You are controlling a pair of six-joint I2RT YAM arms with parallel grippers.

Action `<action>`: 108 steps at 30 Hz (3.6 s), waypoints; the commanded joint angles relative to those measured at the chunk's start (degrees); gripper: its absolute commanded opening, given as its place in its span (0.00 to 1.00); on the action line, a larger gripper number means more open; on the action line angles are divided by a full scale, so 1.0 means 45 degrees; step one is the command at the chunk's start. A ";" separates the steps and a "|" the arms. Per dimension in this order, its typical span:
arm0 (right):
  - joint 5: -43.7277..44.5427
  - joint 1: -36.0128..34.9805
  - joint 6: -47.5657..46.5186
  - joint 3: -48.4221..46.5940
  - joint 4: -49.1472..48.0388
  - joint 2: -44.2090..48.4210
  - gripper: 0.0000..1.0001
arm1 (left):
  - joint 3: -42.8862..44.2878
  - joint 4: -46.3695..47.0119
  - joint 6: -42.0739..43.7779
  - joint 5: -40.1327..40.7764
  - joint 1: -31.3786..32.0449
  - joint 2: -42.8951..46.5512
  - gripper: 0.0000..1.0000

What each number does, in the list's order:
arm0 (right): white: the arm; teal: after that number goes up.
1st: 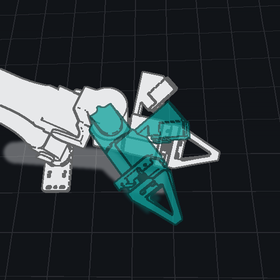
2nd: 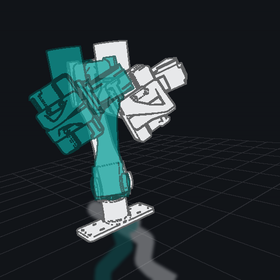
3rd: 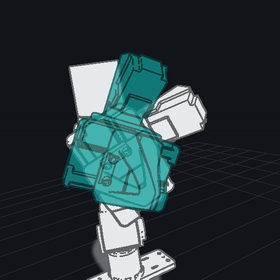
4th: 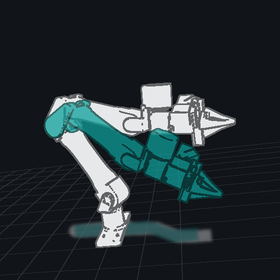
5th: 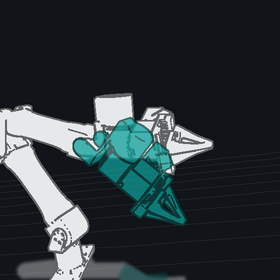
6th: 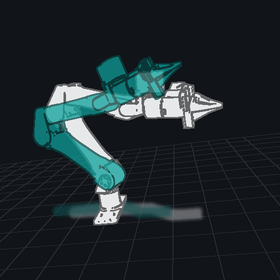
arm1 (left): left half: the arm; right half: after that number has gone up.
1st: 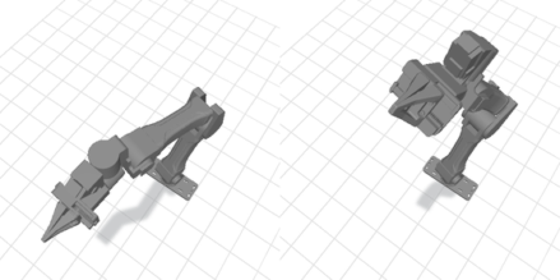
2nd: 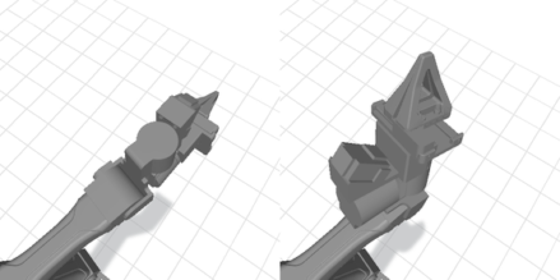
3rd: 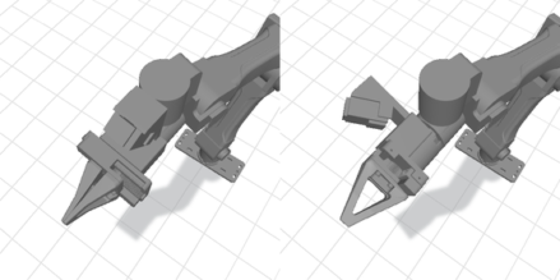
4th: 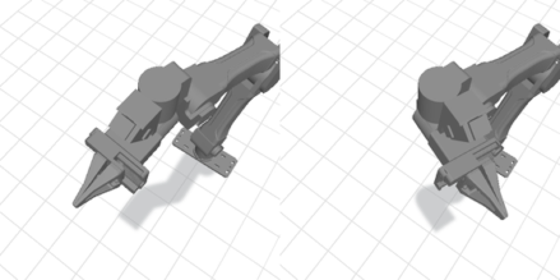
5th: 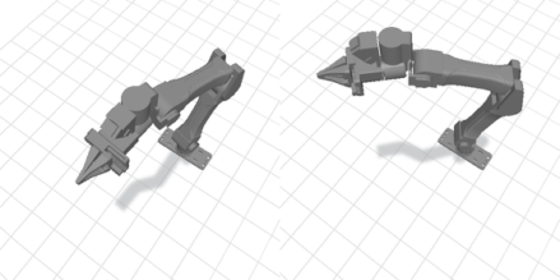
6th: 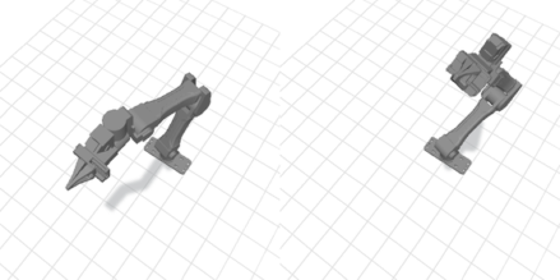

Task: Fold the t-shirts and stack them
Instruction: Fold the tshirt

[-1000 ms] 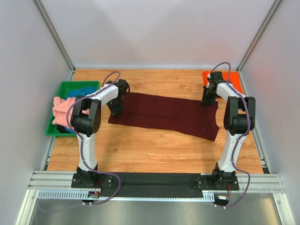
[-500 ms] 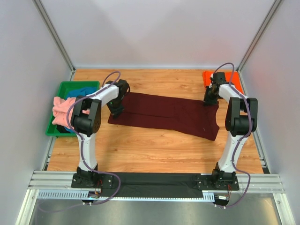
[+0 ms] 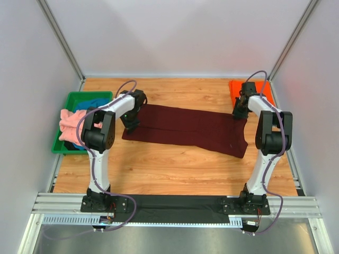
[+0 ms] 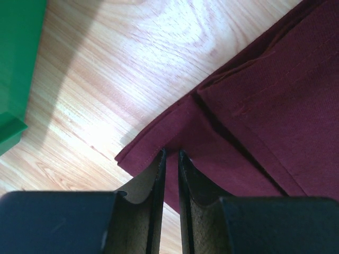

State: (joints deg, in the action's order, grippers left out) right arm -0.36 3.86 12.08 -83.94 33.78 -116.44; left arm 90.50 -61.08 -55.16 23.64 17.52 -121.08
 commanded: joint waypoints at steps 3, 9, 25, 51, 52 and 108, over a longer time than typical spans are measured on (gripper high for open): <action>0.1093 0.0139 0.1512 -0.0290 0.0303 0.1110 0.09 | 0.0669 -0.0177 0.0322 -0.0096 -0.0084 0.0264 0.22; 0.1213 -0.0329 0.3095 -0.0059 0.1964 0.2571 0.32 | 0.1509 -0.0548 0.0851 -0.0721 -0.0084 0.0831 0.24; -0.0313 -0.1521 0.5988 0.6112 0.2105 0.5466 0.25 | 0.0340 -0.0119 0.1613 -0.0430 0.0658 0.0831 0.23; 0.1899 -0.1815 0.5676 0.6428 0.3312 0.6716 0.29 | 0.0438 -0.0413 0.3719 0.1840 0.1614 0.2096 0.13; 0.1781 -0.1834 0.5676 0.6427 0.3507 0.6735 0.29 | 0.0243 0.0033 0.4205 0.1412 0.1750 0.2314 0.05; 0.3888 -0.1892 1.0147 0.3849 0.2281 0.6601 0.47 | 0.1115 0.3222 0.7413 -0.4471 0.1029 0.1560 0.26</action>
State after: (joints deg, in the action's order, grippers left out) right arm 13.67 -4.38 51.13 -65.34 48.14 -85.41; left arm 92.09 -50.15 -25.06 6.87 22.94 -109.69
